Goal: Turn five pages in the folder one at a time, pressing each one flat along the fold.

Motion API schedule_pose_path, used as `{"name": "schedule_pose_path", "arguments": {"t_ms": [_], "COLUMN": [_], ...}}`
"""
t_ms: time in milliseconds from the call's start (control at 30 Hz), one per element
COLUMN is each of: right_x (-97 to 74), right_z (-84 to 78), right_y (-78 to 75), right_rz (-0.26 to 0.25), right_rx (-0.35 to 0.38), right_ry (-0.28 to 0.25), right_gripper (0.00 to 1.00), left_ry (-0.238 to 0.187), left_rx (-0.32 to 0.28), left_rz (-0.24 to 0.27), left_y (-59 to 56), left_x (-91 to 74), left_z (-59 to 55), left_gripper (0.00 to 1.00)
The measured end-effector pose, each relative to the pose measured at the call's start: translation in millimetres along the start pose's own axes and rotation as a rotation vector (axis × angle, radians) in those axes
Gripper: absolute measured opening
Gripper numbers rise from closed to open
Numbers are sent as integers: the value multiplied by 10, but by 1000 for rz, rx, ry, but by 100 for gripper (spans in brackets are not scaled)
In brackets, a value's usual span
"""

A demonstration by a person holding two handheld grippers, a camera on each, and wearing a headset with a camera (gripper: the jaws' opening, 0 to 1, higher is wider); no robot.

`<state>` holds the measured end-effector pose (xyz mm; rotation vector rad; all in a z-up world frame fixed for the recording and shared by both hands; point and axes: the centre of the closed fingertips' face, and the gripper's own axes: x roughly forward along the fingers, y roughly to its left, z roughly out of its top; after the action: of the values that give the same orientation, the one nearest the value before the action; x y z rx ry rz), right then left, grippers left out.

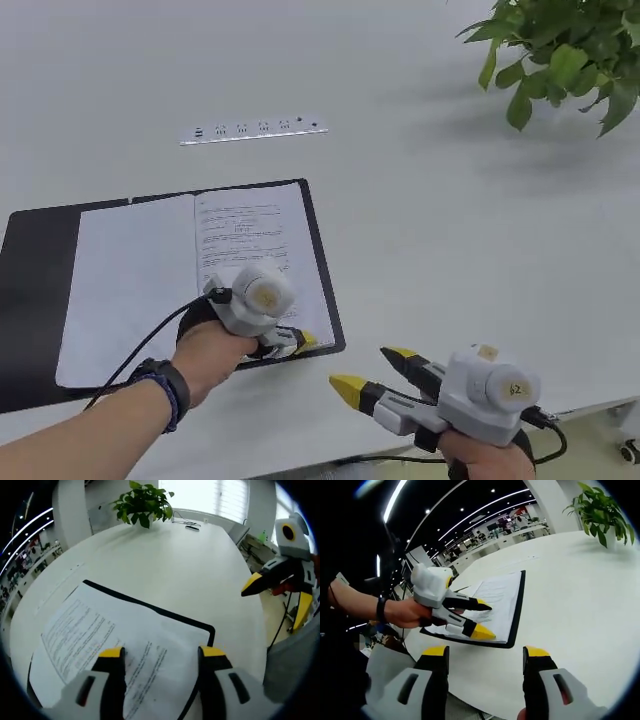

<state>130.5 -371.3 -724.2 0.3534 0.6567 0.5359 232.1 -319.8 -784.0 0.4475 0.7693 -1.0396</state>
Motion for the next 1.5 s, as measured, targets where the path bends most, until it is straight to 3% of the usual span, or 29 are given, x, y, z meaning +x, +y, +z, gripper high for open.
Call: {"name": "schedule_pose_path", "arguments": {"t_ms": [133,267,400,567,700,867,1033,1100,1233,1500], "right_x": [85,208,399,707,1058,1249,1268,1254,1188,1091], "right_z": [27,155,358,700,770,772,749,727,681,672], "right_y": [-46,-122,-236,-237,-272,-212,-142,-119,-112,-110], "right_rz": [-2,5,15,87,115,153,181,190,189,192], "right_rx": [-22,-6,44,109,140,188,220,227,234,306], "right_ry": [6,-24,-70,-143,-125,-113,-107,-107,-108,-135], "right_gripper": [57,56,52,50,49,49,41,34,30,4], "left_ry": [-16,-23,-33,-54,-62,-65,-72,-68,-69,-148], "left_rx": [-10,-29,-45,-72,-87,-102,-123,-122,-136,-210], "left_rz": [2,4,8,21,27,28,31,24,13,37], "left_y": [42,72,94,88,84,86,68,40,21,67], "left_x": [-1,-6,-15,-43,-55,-73,-109,-134,-220,-493], "left_z": [6,5,1,-22,-25,-36,-56,-69,-72,54], "left_gripper": [54,51,47,44,43,41,39,41,45,53]}}
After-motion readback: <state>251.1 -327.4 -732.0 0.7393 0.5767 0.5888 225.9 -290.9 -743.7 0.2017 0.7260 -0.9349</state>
